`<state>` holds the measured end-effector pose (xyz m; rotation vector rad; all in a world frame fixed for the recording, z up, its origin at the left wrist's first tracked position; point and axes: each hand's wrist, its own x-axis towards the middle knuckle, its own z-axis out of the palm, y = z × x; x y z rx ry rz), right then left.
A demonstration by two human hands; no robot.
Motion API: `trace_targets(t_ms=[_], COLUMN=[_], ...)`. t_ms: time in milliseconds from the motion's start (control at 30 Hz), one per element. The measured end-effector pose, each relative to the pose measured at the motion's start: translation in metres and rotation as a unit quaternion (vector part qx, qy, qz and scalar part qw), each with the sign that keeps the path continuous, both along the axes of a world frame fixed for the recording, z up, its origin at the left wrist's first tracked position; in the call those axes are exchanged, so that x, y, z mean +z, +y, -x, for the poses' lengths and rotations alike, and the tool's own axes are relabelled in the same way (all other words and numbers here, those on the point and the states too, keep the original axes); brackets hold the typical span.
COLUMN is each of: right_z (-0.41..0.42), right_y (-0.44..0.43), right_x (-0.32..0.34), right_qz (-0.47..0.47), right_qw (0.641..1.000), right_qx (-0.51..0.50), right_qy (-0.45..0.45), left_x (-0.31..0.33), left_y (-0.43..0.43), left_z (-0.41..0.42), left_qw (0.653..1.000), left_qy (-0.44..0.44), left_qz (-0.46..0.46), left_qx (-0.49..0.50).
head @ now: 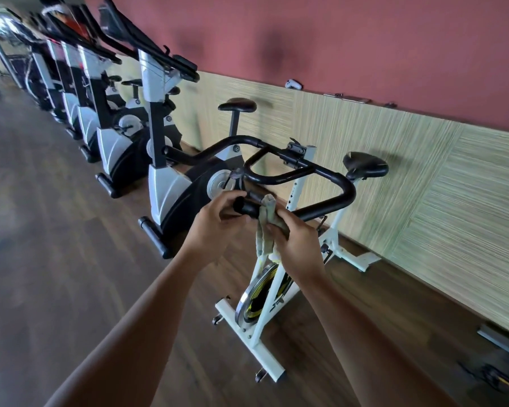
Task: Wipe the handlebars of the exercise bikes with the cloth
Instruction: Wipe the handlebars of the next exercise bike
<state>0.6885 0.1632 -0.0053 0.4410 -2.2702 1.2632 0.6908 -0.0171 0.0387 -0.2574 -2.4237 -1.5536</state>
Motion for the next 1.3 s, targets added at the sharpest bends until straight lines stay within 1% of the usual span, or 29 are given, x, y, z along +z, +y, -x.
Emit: trace_targets(t_ms=[100,233,400,500,567,667,767,800,900,967,1133,1233,1300], right_z=[0.003,0.003,0.002,0.002,0.002,-0.003,-0.007,-0.007,-0.008,-0.007,0.001,0.006,0.011], right_y=[-0.007,-0.025,-0.020,-0.013,-0.016,-0.027,-0.031,-0.030,-0.023,-0.018,-0.004,0.004,0.007], right_x=[0.007,0.025,0.015,0.010,0.014,0.024,0.028,0.027,0.024,0.022,0.024,0.024,0.023], right_qz=[-0.003,-0.049,-0.064,-0.054,-0.048,-0.036,-0.037,-0.046,-0.059,-0.064,-0.066,-0.048,-0.041], right_qw=[1.000,0.997,0.996,0.996,0.997,0.998,0.997,0.997,0.997,0.997,0.996,0.995,0.995], right_qx=[-0.012,-0.007,-0.038,-0.062,-0.063,-0.046,-0.026,-0.025,-0.020,-0.006,0.034,0.059,0.066], right_qy=[0.011,0.058,0.057,0.030,0.022,0.038,0.056,0.062,0.044,0.032,0.049,0.061,0.067], left_x=[0.000,-0.006,-0.014,-0.015,-0.014,-0.012,-0.010,-0.010,-0.012,-0.015,-0.024,-0.030,-0.034], left_y=[-0.002,-0.009,-0.012,-0.014,-0.014,-0.011,-0.004,-0.002,0.006,0.013,0.030,0.042,0.050], left_z=[-0.001,0.002,0.004,0.005,0.006,0.003,-0.006,-0.008,-0.008,-0.006,-0.008,-0.014,-0.017], left_qw=[0.999,0.998,0.995,0.997,0.996,0.991,0.979,0.979,0.991,0.992,0.975,0.958,0.954], left_qy=[-0.001,-0.011,-0.026,-0.020,-0.023,-0.031,-0.039,-0.032,0.014,0.049,0.112,0.147,0.155], left_qz=[-0.030,-0.061,-0.092,-0.072,-0.080,-0.127,-0.200,-0.200,-0.128,-0.098,-0.099,-0.060,-0.066], left_qx=[-0.020,-0.027,-0.036,-0.030,-0.027,-0.024,-0.027,-0.024,0.017,0.068,0.166,0.238,0.248])
